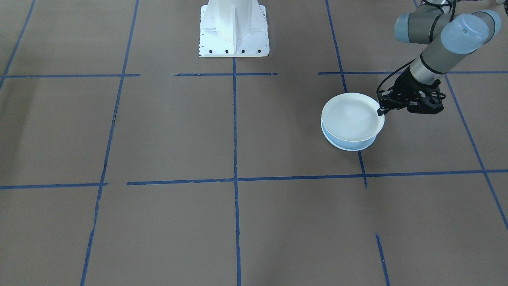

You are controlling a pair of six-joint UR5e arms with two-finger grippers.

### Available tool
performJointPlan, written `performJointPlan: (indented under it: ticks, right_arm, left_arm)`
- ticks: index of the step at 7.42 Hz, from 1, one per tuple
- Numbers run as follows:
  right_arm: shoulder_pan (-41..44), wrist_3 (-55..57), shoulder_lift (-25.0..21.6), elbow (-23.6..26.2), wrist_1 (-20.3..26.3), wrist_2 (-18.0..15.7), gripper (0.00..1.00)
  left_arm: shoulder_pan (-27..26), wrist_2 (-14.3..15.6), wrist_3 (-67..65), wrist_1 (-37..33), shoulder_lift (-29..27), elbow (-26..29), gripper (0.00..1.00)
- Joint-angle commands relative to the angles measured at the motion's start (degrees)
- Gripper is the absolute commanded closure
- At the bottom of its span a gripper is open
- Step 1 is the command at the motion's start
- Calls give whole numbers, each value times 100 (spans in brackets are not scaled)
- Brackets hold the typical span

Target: Stack plate in center

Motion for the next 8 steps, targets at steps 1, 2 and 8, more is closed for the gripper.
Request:
performJointPlan:
  ticks: [1, 2, 8]
  right_arm:
    - [0, -5, 0, 0, 0, -2, 0]
    - [9, 4, 0, 0, 0, 7, 0]
    - [0, 4, 0, 0, 0, 7, 0]
  left_arm:
    - [-77, -13, 110, -42, 2, 33, 100]
    - [-86, -13, 128, -42, 2, 33, 100]
    - [-236, -92, 383, -33, 2, 6, 0]
